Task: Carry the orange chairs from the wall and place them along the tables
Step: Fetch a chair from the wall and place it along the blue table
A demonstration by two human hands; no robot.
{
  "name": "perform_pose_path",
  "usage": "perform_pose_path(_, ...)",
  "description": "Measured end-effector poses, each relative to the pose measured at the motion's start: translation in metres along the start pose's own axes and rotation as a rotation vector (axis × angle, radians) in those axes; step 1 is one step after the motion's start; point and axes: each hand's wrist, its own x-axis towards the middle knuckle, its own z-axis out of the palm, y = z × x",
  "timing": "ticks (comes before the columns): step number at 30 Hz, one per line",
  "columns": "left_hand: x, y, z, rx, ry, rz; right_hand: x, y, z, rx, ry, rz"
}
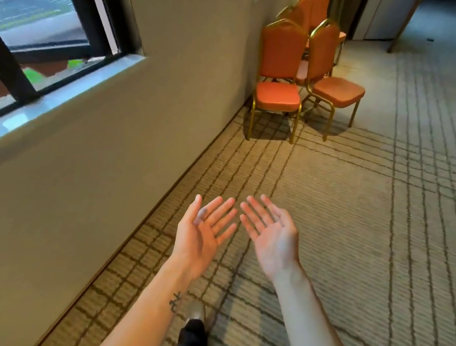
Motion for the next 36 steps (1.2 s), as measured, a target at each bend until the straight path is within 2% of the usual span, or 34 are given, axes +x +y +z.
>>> perform_pose_path(4, 0.104, 0.026, 0.005, -0.008, -0.028, -0.03, 0.099, -0.023, 0.019, 0.037, 0.067, -0.002)
perform_pose_path(8, 0.207, 0.074, 0.01, 0.002, -0.04, -0.06, 0.194, -0.043, 0.07, -0.002, 0.094, -0.025)
perform_pose_path(15, 0.377, 0.166, 0.067, 0.073, -0.146, -0.101, 0.324, -0.108, 0.157, -0.001, 0.083, -0.136)
perform_pose_path(18, 0.43, 0.18, 0.083, 0.111, -0.181, -0.125, 0.371, -0.131, 0.165, -0.002, 0.114, -0.165)
perform_pose_path(23, 0.562, 0.194, 0.105, 0.142, -0.143, -0.157, 0.502, -0.176, 0.172, 0.034, 0.2, -0.151)
perform_pose_path(27, 0.67, 0.21, 0.134, 0.154, -0.101, -0.139, 0.612, -0.218, 0.187, 0.029, 0.18, -0.113)
perform_pose_path(33, 0.816, 0.254, 0.204, 0.169, -0.131, -0.092, 0.754, -0.304, 0.232, 0.004, 0.157, -0.108)
perform_pose_path(36, 0.871, 0.263, 0.229, 0.099, -0.101, -0.1, 0.812, -0.333, 0.25, -0.019, 0.157, -0.078)
